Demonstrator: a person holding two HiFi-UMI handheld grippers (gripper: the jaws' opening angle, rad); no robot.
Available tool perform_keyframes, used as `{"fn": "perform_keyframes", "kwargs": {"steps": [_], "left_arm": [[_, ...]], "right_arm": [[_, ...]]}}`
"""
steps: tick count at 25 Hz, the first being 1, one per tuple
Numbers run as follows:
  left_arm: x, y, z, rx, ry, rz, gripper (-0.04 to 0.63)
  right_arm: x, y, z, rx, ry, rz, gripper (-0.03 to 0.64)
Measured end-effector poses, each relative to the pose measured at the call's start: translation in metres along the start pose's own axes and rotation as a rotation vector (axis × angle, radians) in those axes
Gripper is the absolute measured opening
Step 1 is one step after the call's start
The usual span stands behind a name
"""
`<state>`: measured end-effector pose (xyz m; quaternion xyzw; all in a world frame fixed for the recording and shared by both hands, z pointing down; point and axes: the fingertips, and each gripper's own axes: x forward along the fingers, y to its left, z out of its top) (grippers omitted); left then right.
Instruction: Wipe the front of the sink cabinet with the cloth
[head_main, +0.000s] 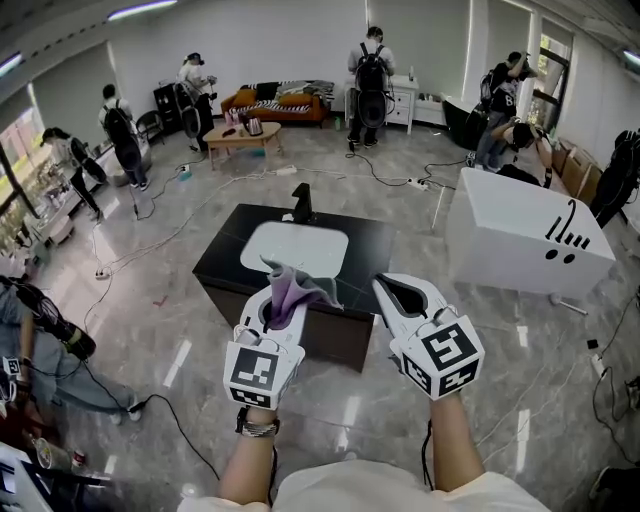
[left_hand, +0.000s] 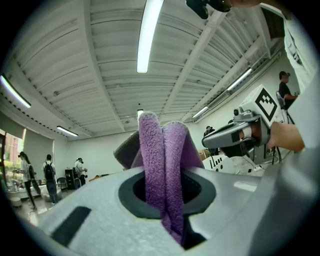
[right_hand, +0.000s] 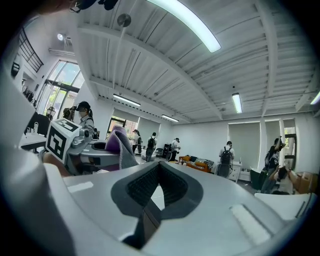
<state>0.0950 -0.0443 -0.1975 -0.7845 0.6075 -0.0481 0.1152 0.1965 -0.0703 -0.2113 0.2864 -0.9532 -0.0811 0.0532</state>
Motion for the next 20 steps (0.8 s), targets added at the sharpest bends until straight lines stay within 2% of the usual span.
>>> {"fn": "perform_keyframes", "kwargs": {"steps": [5,20], "left_arm": [[0.001,-0.007,0.000,0.018,0.001,-0.020,0.048],[-0.016,-0.008,-0.006,0.004,0.005,-0.021,0.048]], "right_arm": [[-0.003,-0.001,0.000,-0.021,0.000,0.004,0.006],[-0.008,0.016,-0.014,-0.034,0.033,0.020,0.006]]}}
